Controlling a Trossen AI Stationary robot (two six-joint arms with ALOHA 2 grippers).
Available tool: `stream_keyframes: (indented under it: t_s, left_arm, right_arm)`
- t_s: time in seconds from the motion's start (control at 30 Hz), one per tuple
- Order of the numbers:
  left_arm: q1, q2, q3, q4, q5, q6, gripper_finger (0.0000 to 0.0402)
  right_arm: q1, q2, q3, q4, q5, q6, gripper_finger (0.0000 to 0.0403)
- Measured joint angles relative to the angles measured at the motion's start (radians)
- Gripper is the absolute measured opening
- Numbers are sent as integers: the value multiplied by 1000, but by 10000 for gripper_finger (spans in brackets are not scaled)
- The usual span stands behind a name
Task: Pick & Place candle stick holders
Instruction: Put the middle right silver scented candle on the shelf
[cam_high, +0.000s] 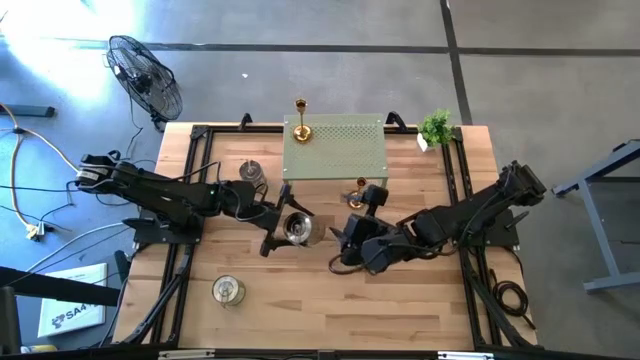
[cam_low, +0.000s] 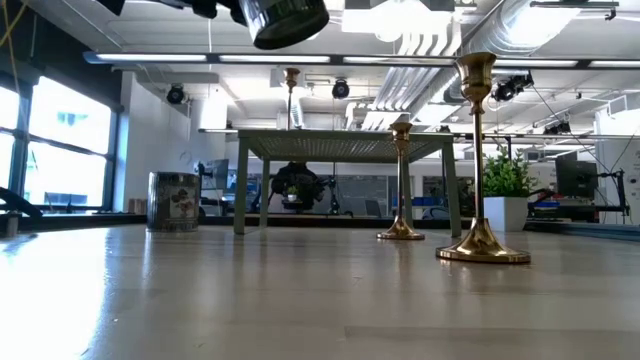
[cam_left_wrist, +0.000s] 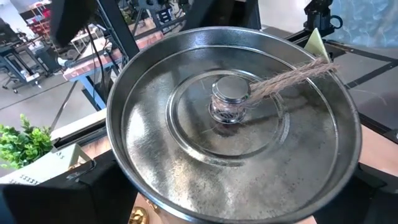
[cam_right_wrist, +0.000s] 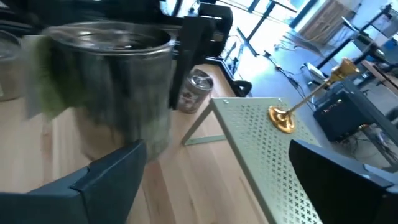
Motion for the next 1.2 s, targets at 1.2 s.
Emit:
stream_keyframes:
  t_s: [1.2]
  left_arm:
    - [0, 43, 69, 62, 27, 46, 355]
  right_arm:
    - [-61, 74, -2, 220, -293, -93, 400]
